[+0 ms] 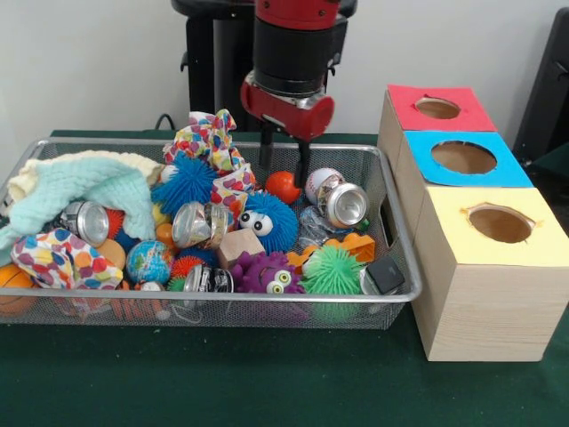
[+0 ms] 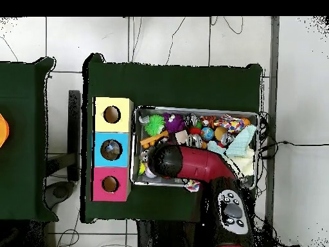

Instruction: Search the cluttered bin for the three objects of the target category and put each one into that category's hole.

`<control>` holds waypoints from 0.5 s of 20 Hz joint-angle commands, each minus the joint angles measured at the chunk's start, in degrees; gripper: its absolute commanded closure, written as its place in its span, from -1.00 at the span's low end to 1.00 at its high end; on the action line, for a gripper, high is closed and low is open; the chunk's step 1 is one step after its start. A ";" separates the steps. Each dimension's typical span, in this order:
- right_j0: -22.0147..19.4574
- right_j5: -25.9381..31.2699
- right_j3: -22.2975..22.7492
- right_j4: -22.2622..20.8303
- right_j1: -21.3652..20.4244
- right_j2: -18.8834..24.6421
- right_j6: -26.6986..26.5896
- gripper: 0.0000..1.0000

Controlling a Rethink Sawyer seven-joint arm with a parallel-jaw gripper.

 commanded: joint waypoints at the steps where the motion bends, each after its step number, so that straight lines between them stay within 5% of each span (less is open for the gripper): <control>1: 2.23 -0.78 -2.93 3.54 2.19 0.97 9.62 -1.00; 10: 0.79 -6.83 -4.82 3.86 7.94 1.71 7.33 -1.00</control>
